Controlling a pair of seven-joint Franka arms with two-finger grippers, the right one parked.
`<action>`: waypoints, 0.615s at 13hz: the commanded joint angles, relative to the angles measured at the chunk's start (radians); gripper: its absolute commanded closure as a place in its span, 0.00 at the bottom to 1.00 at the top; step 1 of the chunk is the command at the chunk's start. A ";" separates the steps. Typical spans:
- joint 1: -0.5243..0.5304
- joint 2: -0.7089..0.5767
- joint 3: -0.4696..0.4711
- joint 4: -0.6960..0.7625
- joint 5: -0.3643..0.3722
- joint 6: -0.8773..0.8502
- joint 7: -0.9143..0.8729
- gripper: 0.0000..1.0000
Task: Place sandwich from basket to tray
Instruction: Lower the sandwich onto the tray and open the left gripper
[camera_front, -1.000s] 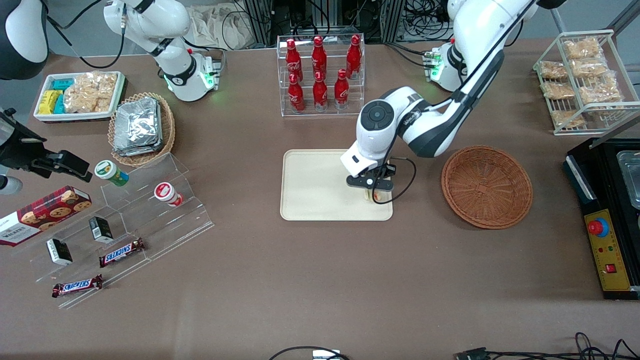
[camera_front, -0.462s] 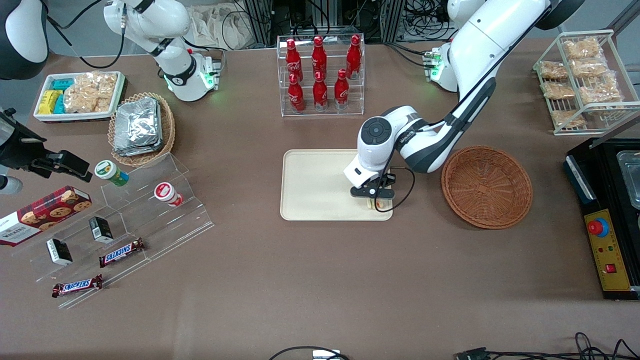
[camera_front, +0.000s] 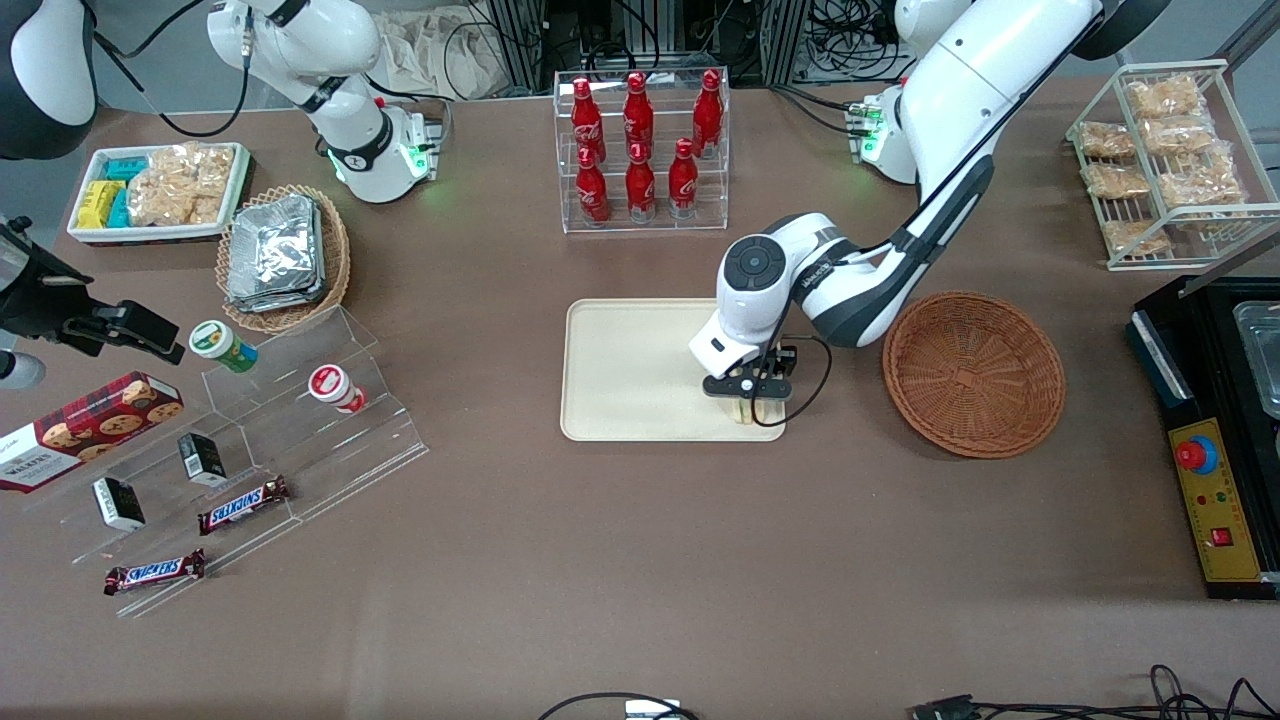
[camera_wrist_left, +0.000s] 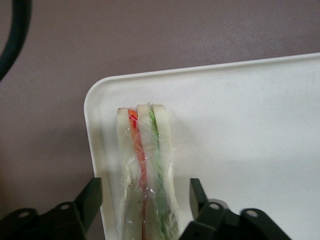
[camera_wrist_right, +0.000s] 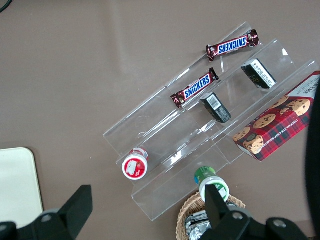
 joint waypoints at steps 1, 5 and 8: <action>0.008 -0.021 -0.006 0.003 0.020 -0.029 -0.019 0.00; 0.058 -0.126 -0.036 0.017 -0.044 -0.126 0.003 0.00; 0.097 -0.256 -0.035 0.086 -0.245 -0.282 0.235 0.00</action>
